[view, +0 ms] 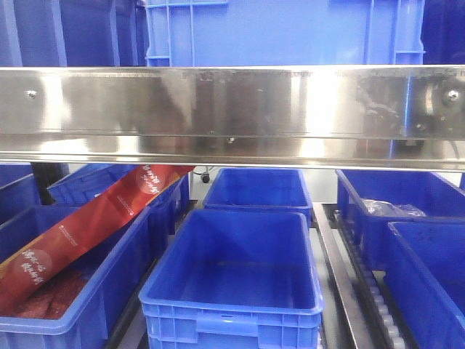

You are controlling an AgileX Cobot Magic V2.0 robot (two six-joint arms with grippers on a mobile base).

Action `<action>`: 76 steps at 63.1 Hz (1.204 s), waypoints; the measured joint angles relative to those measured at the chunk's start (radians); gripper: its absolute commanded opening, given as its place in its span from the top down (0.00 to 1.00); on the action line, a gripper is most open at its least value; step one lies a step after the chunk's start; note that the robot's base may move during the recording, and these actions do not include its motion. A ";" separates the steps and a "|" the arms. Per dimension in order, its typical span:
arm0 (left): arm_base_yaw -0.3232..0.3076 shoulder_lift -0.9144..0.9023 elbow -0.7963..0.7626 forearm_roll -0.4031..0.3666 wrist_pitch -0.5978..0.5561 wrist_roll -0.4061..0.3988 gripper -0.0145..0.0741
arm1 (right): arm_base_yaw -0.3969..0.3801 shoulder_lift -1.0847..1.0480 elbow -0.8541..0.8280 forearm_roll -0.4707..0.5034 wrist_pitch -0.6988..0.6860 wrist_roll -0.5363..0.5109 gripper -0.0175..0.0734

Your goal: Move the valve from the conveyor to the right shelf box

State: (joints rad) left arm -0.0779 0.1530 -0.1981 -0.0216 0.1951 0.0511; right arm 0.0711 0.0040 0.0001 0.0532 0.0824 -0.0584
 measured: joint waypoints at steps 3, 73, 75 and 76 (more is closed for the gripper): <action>0.000 -0.034 0.051 0.022 -0.005 -0.026 0.96 | 0.000 0.000 0.000 0.000 0.000 0.000 0.99; -0.010 -0.148 0.199 0.022 -0.208 -0.051 0.96 | 0.000 0.000 0.000 0.000 -0.006 0.000 0.99; -0.010 -0.148 0.199 0.022 -0.208 -0.051 0.96 | 0.000 0.000 0.000 0.000 -0.006 0.000 0.99; -0.010 -0.148 0.199 0.022 -0.208 -0.051 0.96 | 0.000 0.000 0.000 0.000 -0.006 0.000 0.99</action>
State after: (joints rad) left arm -0.0874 0.0050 0.0011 0.0000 -0.0128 0.0000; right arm 0.0711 0.0040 0.0001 0.0532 0.0763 -0.0584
